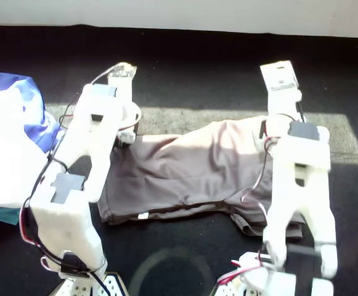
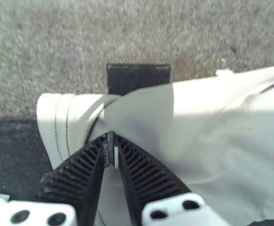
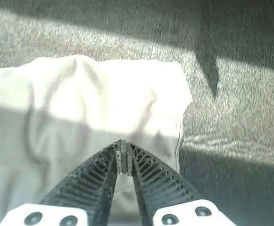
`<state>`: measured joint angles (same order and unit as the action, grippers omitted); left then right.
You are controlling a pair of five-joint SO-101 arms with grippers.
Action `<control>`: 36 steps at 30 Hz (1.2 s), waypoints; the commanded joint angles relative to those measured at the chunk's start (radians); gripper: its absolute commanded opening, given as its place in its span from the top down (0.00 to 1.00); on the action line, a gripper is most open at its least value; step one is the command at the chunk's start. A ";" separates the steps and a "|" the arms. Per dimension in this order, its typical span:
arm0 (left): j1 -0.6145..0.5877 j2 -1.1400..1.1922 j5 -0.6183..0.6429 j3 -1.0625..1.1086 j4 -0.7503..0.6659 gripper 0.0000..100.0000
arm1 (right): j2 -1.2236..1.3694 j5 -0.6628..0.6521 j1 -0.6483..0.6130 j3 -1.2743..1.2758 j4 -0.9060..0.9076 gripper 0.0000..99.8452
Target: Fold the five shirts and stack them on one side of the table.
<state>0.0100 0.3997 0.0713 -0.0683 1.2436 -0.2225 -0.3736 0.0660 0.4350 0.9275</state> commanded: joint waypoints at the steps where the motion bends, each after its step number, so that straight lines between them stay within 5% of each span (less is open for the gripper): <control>1: -0.039 0.061 0.023 -0.131 -0.014 0.99 | 0.156 0.008 -0.015 -0.048 -0.185 0.99; 11: -0.137 0.306 0.029 -0.323 -0.009 0.99 | 0.498 0.006 0.081 -0.124 -0.367 0.99; 21: -0.139 0.503 0.029 -0.710 0.100 0.99 | 0.785 0.006 0.133 -0.455 -0.358 0.99; 31: -0.110 0.671 0.029 -1.242 0.474 0.99 | 0.760 0.006 0.133 -0.704 0.016 0.99; 36: -0.076 0.647 0.028 -1.291 0.531 0.99 | 0.611 0.006 0.133 -0.756 0.156 0.99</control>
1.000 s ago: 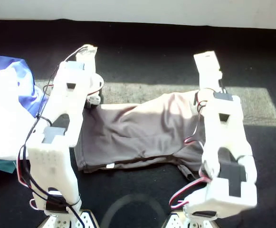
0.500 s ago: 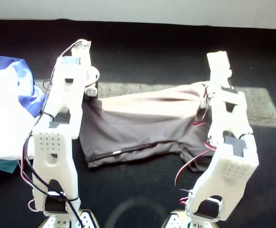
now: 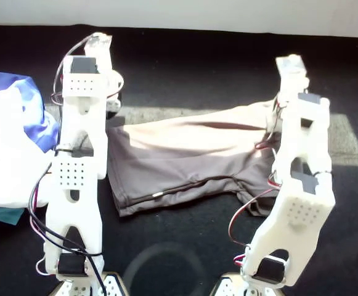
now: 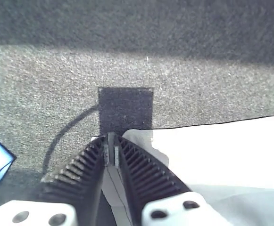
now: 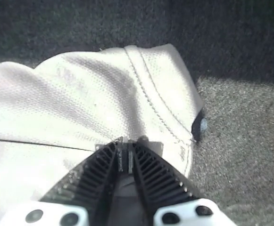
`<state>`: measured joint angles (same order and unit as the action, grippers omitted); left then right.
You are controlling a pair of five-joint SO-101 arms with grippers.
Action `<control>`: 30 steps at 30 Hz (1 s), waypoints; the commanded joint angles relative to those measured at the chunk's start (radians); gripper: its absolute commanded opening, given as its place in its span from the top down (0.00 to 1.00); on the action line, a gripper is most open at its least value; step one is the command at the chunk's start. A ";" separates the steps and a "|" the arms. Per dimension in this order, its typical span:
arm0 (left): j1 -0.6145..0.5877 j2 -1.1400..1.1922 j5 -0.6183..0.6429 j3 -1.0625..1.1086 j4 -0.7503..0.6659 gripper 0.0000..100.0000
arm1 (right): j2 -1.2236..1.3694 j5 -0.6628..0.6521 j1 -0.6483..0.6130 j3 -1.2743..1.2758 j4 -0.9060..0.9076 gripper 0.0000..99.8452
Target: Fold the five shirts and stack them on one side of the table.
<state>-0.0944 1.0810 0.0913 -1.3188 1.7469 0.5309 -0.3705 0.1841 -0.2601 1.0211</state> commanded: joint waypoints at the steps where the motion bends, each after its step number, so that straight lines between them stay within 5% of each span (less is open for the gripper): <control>1: 0.036 -0.056 0.008 -0.012 0.029 0.99 | -0.176 0.003 0.015 -0.061 0.082 0.99; 12: 0.203 -0.716 0.051 0.880 -0.011 0.99 | -0.395 -0.002 0.015 -0.059 0.338 0.99; 20: 0.231 -0.952 -0.011 1.624 -0.446 0.99 | -0.430 -0.003 0.010 -0.024 0.516 0.99; 25: 0.229 -0.975 -0.077 1.900 -0.689 0.99 | -0.435 -0.005 0.012 0.213 0.440 0.99; 30: 0.228 -0.986 -0.075 1.945 -0.695 0.99 | -0.435 -0.005 0.015 0.467 0.266 0.99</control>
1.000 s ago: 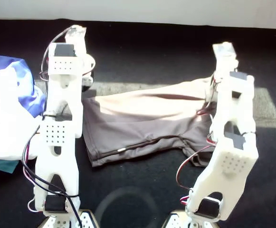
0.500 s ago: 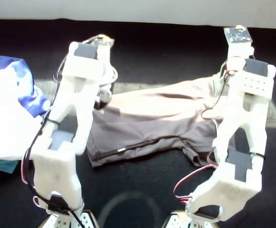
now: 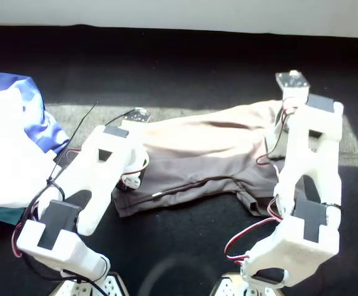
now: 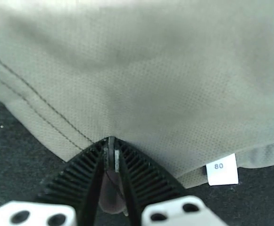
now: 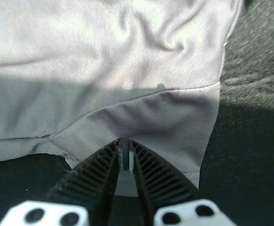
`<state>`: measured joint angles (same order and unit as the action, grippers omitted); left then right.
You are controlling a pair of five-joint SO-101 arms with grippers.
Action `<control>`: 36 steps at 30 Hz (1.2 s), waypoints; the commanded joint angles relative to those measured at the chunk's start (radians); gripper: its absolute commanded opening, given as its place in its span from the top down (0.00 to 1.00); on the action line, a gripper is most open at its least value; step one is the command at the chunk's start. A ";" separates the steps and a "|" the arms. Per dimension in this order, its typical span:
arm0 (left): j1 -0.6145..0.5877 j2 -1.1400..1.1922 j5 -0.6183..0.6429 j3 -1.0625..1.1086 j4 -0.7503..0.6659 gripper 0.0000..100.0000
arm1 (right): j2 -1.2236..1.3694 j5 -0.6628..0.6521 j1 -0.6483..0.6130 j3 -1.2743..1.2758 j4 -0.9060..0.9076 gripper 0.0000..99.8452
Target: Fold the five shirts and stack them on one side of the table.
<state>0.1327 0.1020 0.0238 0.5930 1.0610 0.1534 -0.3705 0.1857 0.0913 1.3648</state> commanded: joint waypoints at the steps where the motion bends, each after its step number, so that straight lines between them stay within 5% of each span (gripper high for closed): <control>1: 0.001 -0.007 -0.008 0.036 0.006 0.99 | -0.058 -0.005 0.013 0.156 -0.105 0.99; 10: 0.004 -0.007 -0.011 0.070 0.075 0.99 | -0.105 -0.006 0.016 0.337 -0.168 0.99; 17: 0.007 -0.010 -0.011 0.094 0.044 0.99 | -0.513 -0.163 0.015 0.591 -0.171 0.99; 24: 0.027 -0.206 -0.012 0.269 -0.064 0.99 | -0.711 -0.180 0.004 0.723 -0.278 0.99; 31: 0.021 -0.394 -0.011 0.424 -0.173 0.99 | -0.711 -0.178 -0.064 0.852 -0.323 0.84; 36: 0.021 -0.395 -0.011 0.427 -0.175 0.99 | -0.711 -0.178 -0.120 0.855 -0.394 0.83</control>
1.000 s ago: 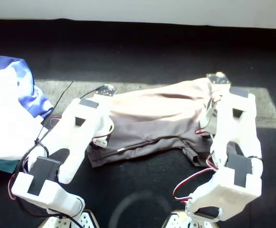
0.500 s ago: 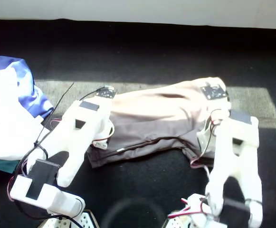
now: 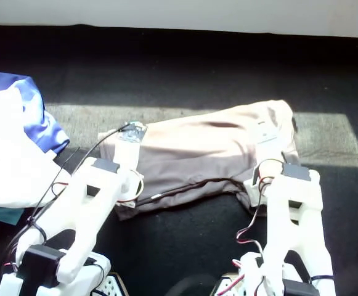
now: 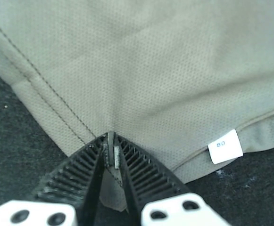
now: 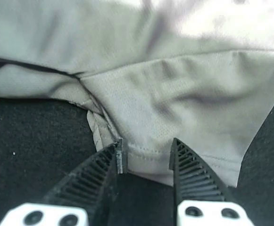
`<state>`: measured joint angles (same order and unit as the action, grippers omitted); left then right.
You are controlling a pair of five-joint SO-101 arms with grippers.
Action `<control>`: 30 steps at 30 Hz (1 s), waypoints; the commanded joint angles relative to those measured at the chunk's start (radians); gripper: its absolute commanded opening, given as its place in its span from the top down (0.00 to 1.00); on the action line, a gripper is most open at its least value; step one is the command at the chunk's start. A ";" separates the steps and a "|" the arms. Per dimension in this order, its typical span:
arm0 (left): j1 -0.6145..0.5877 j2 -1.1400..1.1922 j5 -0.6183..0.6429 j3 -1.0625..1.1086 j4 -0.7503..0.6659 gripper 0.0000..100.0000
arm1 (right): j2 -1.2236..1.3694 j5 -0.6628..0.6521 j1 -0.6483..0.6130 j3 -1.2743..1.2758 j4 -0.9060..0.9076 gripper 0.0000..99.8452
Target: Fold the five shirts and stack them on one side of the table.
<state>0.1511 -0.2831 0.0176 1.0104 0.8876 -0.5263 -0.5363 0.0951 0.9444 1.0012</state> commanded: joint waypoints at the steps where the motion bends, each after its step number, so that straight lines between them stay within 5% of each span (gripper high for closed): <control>1: 0.002 -0.010 -0.005 0.010 -0.002 0.99 | -0.031 -0.012 -0.039 0.004 -0.036 0.83; 23: 0.002 -0.010 -0.005 0.010 -0.003 0.99 | -0.031 -0.018 -0.053 0.133 -0.041 0.90; 30: 0.001 -0.010 -0.005 0.010 -0.003 0.99 | -0.044 -0.051 -0.053 0.114 0.085 0.90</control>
<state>0.1511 -0.2831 0.0176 1.0119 0.8876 -0.5447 -0.5516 0.0476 1.0856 1.0411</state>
